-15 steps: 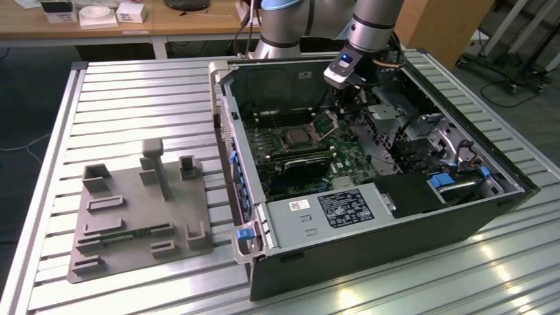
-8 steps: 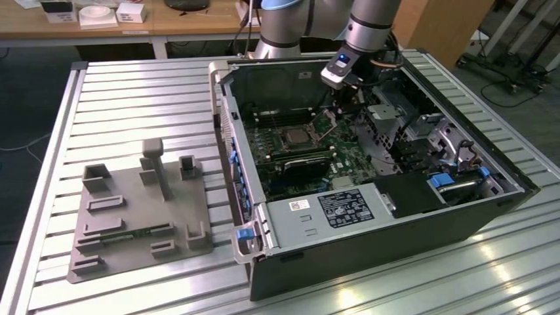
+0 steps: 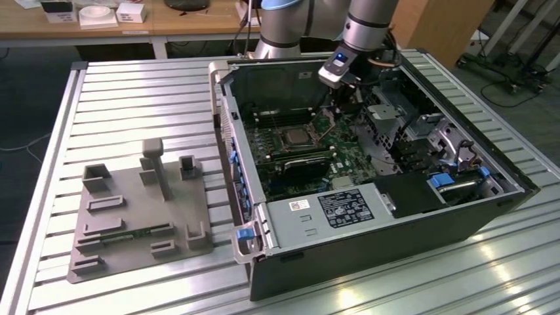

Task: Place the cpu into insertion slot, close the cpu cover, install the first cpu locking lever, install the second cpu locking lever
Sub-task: 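Close the cpu cover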

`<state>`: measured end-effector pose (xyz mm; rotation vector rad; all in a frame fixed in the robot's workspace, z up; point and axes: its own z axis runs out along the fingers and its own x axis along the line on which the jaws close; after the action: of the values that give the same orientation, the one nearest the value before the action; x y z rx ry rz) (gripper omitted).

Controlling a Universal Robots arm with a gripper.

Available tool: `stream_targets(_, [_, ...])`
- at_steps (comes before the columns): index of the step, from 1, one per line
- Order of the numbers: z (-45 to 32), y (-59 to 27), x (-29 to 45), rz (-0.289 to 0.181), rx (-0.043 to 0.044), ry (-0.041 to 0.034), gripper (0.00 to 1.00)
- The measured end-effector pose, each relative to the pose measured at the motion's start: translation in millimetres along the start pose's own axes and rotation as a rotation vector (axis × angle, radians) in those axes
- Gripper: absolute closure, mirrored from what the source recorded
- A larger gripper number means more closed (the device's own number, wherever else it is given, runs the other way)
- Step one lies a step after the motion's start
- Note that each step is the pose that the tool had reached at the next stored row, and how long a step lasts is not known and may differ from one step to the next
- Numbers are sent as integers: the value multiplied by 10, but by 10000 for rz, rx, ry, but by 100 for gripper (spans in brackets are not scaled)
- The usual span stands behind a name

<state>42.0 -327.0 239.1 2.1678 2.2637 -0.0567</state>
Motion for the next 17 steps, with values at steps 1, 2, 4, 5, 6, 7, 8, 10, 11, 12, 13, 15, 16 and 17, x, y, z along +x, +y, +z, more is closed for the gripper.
stream_targets(1, [-2,-9,0,0,0,-1,90])
stream_targets(2, [-4,-19,0,0,1,-3,90])
stream_targets(4, [-6,-40,2,0,1,-4,90])
stream_targets(5, [-5,-50,2,1,0,-1,90])
stream_targets(6, [-4,-60,3,1,1,-1,90])
stream_targets(7, [-4,-70,4,1,1,-2,90])
stream_targets(8, [-4,-80,5,1,1,-2,90])
stream_targets(10, [-4,-98,7,1,1,-2,90])
stream_targets(11, [-4,-109,7,0,1,-1,90])
stream_targets(12, [-4,-121,8,0,0,-2,90])
stream_targets(13, [-3,-136,9,0,1,-2,90])
stream_targets(15, [-3,-169,12,1,1,-2,90])
stream_targets(16, [-2,-182,13,1,1,-2,90])
stream_targets(17, [-2,-194,14,1,1,-2,90])
